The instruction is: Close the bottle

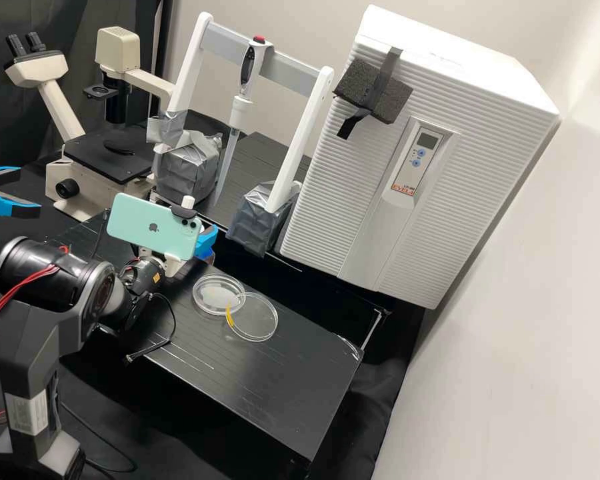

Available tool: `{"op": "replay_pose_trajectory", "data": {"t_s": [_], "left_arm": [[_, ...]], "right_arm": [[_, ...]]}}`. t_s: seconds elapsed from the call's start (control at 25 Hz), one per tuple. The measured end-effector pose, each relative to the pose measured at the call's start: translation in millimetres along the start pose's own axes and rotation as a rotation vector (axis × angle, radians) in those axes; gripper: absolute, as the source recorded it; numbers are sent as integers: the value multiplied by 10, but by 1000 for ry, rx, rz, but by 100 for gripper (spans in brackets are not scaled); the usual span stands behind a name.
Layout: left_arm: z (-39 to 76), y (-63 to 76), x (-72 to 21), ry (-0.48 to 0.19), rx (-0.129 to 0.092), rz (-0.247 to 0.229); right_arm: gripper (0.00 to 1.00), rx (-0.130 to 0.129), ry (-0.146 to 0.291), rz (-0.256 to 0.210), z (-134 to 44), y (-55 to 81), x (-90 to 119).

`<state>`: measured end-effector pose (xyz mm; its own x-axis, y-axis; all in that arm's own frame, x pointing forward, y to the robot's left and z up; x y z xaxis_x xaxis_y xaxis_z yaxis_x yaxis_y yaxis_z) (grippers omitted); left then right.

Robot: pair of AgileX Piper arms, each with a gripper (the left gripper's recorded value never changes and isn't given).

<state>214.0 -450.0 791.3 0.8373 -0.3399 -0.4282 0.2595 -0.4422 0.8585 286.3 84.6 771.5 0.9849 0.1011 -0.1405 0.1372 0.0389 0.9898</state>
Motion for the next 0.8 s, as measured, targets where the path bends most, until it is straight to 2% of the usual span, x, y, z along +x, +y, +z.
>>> {"op": "replay_pose_trajectory", "data": {"t_s": [0.24, 0.32, 0.44, 0.64, 0.68, 0.8], "left_arm": [[40, 4, -48, 8, 1, 16], [52, 13, -65, 15, 0, 27], [62, 30, -75, 17, 4, 38], [59, 37, -76, 22, 2, 44], [58, 39, -76, 24, 1, 46], [53, 43, -77, 28, -1, 51]], "right_arm": [[100, 0, 23, -1, -50, -1, -109], [100, -1, 45, 25, -55, 12, -175], [100, 1, 100, 95, -84, 71, -270], [100, 23, 190, 185, -165, 151, -415], [100, 31, 195, 189, -167, 157, -430], [100, 32, 207, 193, -187, 162, -460]]}}
